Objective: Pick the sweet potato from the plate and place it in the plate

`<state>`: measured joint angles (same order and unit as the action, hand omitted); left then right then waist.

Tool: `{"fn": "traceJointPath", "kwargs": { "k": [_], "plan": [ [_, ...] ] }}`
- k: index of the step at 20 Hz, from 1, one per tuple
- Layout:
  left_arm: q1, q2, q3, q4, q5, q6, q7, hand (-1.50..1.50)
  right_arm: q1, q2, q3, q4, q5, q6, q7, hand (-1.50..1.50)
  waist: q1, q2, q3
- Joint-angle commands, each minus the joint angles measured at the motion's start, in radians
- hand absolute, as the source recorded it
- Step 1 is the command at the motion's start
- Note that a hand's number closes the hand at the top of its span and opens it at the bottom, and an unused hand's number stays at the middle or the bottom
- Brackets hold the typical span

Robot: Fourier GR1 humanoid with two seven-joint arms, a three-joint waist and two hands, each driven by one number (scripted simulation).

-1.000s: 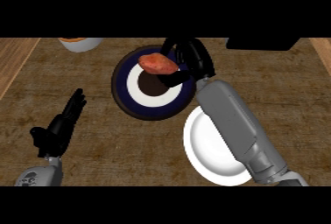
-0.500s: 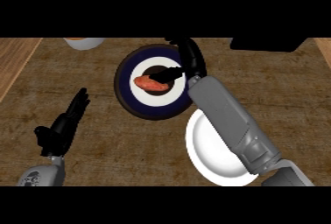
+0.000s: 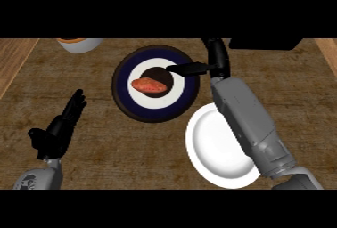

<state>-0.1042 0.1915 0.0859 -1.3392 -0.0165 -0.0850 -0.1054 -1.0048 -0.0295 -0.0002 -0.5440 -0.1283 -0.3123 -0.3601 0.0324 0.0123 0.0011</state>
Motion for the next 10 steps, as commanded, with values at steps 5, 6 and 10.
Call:
{"fn": "traceJointPath", "kwargs": {
  "k": [5, 6, 10],
  "plan": [
    [0.048, -0.012, -0.02, -0.053, -0.012, 0.0, 0.005, 0.0, 0.073, -0.157, -0.143, 0.154, -0.104, 0.3, -0.225, -1.5, 0.005, 0.001, 0.001],
    [0.012, -0.006, -0.004, -0.019, -0.011, 0.007, 0.003, 0.0, 0.099, -0.178, -0.145, 0.168, -0.1, 0.338, -0.276, -1.5, 0.002, 0.003, 0.001],
    [0.036, -0.015, -0.022, -0.004, -0.016, -0.014, -0.027, 0.0, 0.113, -0.266, -0.136, 0.253, -0.062, 0.456, -0.365, -1.5, 0.013, 0.009, 0.001]
  ]
}}
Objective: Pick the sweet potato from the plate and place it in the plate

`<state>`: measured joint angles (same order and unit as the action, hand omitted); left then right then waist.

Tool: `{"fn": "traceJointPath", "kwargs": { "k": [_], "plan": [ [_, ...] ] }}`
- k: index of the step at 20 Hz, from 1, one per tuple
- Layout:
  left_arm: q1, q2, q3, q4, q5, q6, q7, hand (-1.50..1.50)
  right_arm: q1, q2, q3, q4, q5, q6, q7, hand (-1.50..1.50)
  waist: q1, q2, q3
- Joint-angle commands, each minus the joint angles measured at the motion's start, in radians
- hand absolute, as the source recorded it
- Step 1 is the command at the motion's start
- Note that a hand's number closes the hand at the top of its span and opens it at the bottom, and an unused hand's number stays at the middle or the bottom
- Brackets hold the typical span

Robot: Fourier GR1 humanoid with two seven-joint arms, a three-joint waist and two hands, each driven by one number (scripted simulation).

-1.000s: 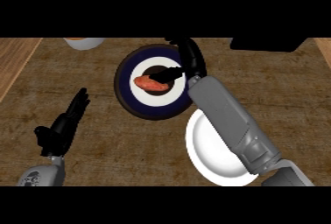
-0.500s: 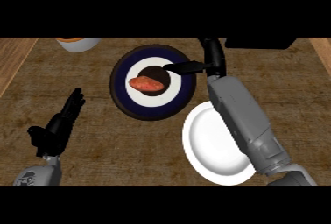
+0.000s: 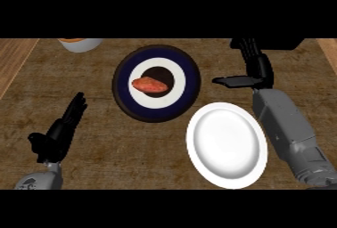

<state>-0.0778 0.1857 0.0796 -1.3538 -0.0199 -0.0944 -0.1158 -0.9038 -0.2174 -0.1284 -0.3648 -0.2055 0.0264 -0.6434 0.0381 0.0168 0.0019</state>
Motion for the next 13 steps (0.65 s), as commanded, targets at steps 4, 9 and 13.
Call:
{"fn": "traceJointPath", "kwargs": {
  "k": [4, 9, 13],
  "plan": [
    [-0.009, 0.003, 0.0, -0.042, 0.019, -0.019, 0.056, 0.0, 0.022, -0.083, -0.003, 0.141, 0.045, 0.157, -0.18, -1.5, 0.012, 0.002, 0.001],
    [-0.073, 0.01, 0.026, 0.081, 0.009, -0.02, -0.03, 0.0, 0.022, -0.099, 0.019, 0.202, 0.093, 0.165, -0.233, -1.5, 0.007, 0.006, 0.0],
    [-0.027, -0.005, 0.0, -0.008, 0.009, -0.018, 0.023, 0.0, 0.007, -0.137, -0.013, 0.226, 0.079, 0.149, -0.259, -1.5, 0.021, 0.008, 0.002]
  ]
}}
